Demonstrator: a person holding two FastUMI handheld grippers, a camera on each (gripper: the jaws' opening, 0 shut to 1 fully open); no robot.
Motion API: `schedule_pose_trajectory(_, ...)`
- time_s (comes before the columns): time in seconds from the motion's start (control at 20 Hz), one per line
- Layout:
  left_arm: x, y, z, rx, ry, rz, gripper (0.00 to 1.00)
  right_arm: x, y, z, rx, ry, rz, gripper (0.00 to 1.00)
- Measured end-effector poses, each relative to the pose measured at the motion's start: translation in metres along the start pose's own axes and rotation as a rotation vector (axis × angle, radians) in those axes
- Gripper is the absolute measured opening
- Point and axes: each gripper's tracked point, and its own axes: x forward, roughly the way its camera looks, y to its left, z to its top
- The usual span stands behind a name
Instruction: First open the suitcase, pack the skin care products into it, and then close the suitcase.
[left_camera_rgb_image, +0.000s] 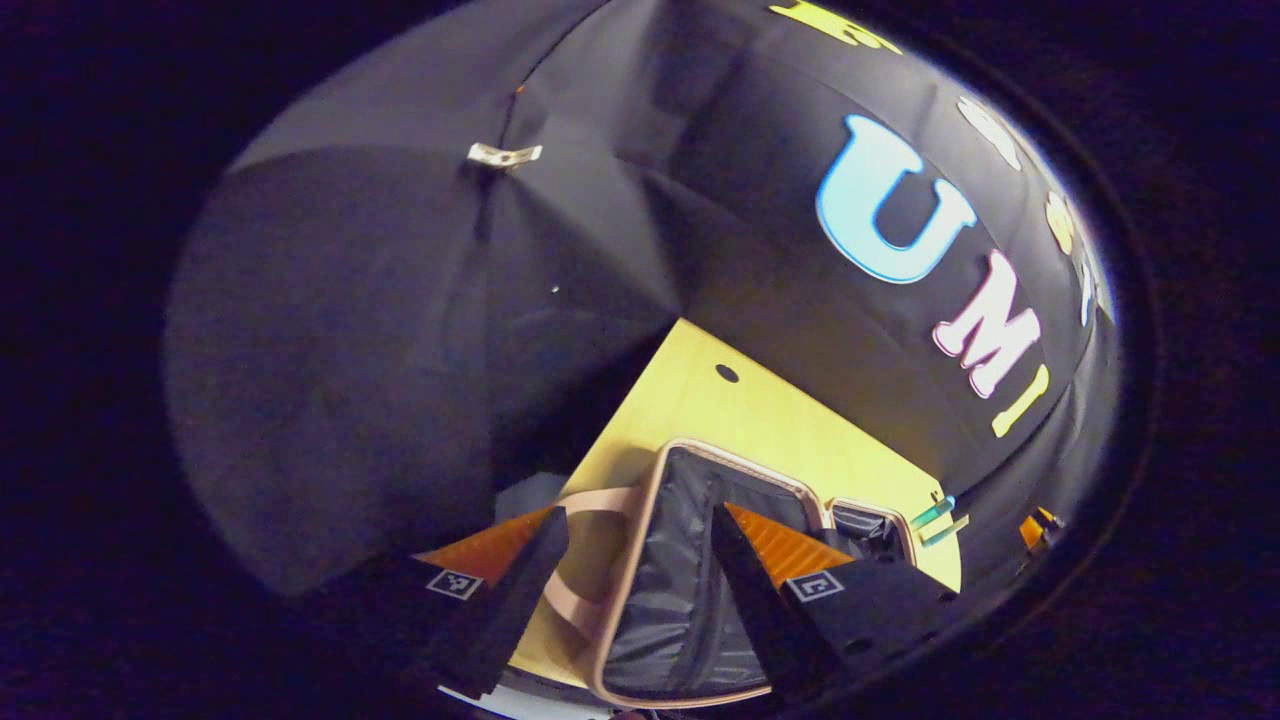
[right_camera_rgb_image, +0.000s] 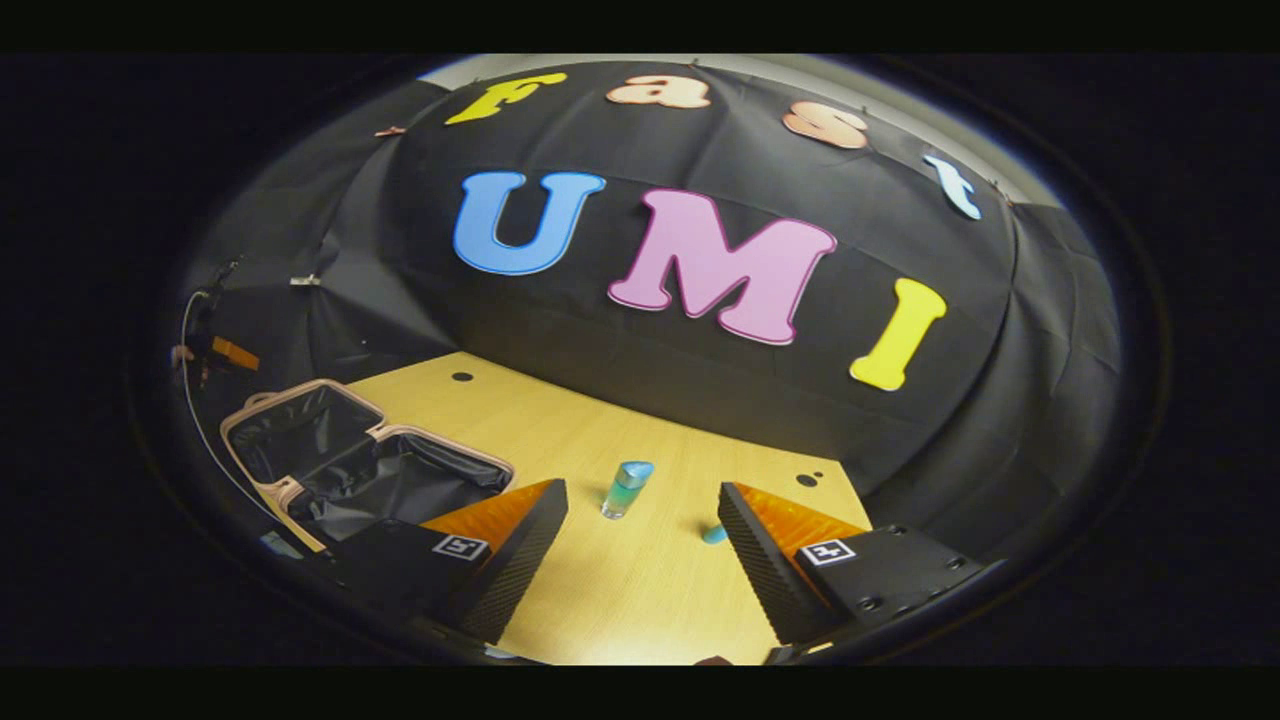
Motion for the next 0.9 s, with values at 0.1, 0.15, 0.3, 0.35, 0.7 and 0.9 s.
schedule_pose_trajectory(0.1, -0.008, -0.057, 0.011, 0.1, -0.05, -0.005, 0.94, 0.002, -0.014, -0.003, 0.006, -0.005, -0.027, 0.96)
schedule_pose_trajectory(0.15, -0.012, -0.087, 0.018, 0.14, -0.084, -0.016, 0.95, 0.003, -0.019, -0.001, 0.008, -0.018, -0.028, 0.96)
schedule_pose_trajectory(0.3, -0.026, -0.181, 0.027, 0.229, -0.165, -0.056, 0.95, 0.004, -0.036, 0.008, 0.0, -0.06, -0.034, 0.97)
schedule_pose_trajectory(0.35, -0.028, -0.211, 0.029, 0.248, -0.191, -0.065, 0.94, 0.005, -0.041, 0.009, 0.004, -0.067, -0.035, 0.96)
schedule_pose_trajectory(0.7, -0.017, -0.389, -0.014, 0.353, -0.233, -0.24, 0.94, 0.016, -0.079, 0.008, 0.045, -0.093, -0.036, 0.96)
schedule_pose_trajectory(0.9, 0.015, -0.465, -0.061, 0.41, -0.187, -0.302, 0.95, 0.029, -0.094, 0.005, 0.057, -0.104, -0.023, 0.99)
